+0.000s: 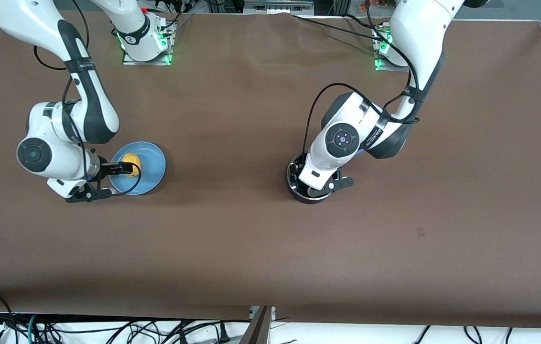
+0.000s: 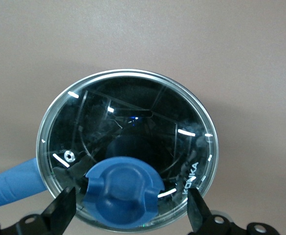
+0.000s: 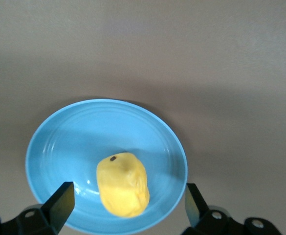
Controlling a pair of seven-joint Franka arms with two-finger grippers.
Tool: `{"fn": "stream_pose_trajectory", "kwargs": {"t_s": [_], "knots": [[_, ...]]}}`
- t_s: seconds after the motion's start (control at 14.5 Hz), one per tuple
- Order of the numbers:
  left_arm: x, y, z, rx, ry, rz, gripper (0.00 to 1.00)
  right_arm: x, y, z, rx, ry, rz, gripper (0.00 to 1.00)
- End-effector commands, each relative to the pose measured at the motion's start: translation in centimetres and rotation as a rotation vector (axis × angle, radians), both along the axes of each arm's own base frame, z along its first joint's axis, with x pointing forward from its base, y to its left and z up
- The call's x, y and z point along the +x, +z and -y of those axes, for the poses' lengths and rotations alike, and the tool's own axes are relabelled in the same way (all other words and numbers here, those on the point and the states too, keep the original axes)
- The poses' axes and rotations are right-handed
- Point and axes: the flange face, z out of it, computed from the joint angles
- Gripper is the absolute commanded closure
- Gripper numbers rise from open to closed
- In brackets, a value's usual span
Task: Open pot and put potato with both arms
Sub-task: 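Lift the glass lid with the left gripper while the right gripper grasps the potato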
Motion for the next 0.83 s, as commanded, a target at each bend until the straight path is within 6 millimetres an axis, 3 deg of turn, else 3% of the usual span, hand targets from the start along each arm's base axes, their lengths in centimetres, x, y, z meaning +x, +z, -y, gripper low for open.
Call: {"fn": "stream_pose_trajectory", "kwargs": {"t_s": [0.0, 0.07, 0.21, 0.48, 0.76], "knots": [[1.1, 0.2, -0.2, -0.003, -0.001, 0.032, 0.09, -3.1, -1.0, -0.1, 0.019, -0.021, 0.038, 0.00], [1.0, 0.2, -0.1, 0.004, -0.007, 0.038, 0.21, -3.6, -1.5, -0.1, 0.024, -0.027, 0.045, 0.00], [0.9, -0.1, -0.2, 0.009, -0.011, 0.034, 0.31, -4.4, -2.5, 0.0, 0.025, -0.027, 0.056, 0.00], [0.8, -0.3, -0.3, 0.012, -0.012, 0.028, 0.36, -5.1, -3.5, -0.2, 0.025, -0.023, 0.050, 0.00], [0.7, -0.3, -0.4, 0.008, -0.069, 0.025, 0.90, -5.4, -4.6, -0.9, 0.032, -0.007, 0.096, 0.00]]}}
